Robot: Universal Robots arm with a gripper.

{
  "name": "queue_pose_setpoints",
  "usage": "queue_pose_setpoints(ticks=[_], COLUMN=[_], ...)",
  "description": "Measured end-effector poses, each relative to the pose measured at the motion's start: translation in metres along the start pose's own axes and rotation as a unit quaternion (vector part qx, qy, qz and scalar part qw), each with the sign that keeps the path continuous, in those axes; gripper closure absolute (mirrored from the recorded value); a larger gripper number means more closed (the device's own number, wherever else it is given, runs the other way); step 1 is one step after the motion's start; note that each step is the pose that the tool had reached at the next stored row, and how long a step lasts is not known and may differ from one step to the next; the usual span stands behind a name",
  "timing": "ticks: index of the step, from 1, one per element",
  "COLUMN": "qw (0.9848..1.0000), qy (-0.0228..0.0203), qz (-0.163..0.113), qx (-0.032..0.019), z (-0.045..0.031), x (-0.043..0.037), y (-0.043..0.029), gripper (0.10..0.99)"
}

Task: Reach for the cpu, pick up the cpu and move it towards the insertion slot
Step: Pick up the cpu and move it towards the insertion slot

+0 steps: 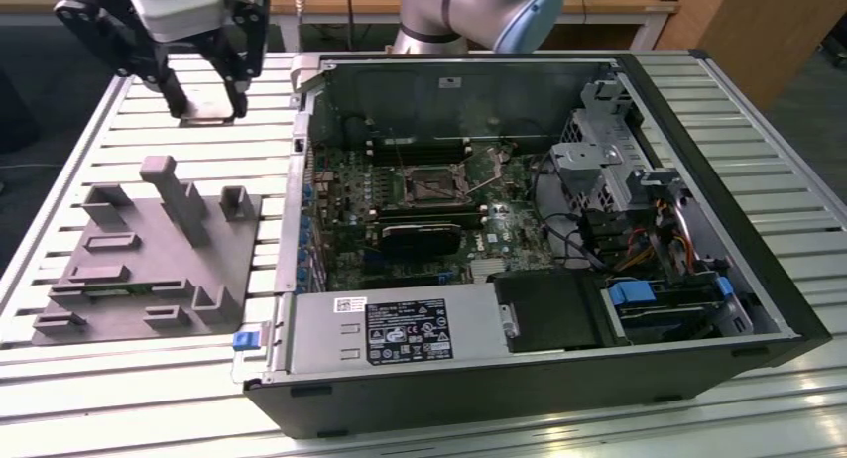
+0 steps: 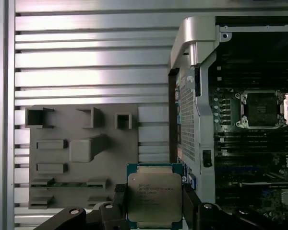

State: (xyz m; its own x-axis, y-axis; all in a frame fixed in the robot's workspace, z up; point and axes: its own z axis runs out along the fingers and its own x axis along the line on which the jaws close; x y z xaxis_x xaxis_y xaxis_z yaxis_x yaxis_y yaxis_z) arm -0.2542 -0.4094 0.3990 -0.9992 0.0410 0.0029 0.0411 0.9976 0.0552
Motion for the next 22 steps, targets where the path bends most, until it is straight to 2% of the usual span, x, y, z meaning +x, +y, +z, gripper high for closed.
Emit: queue_pose_setpoints(ticks=[22], qw=[1.0], qy=[0.0043], qz=[0.0], qx=[0.0002], z=[-0.0001], x=[-0.0999], y=[0.0041], gripper=[0.545])
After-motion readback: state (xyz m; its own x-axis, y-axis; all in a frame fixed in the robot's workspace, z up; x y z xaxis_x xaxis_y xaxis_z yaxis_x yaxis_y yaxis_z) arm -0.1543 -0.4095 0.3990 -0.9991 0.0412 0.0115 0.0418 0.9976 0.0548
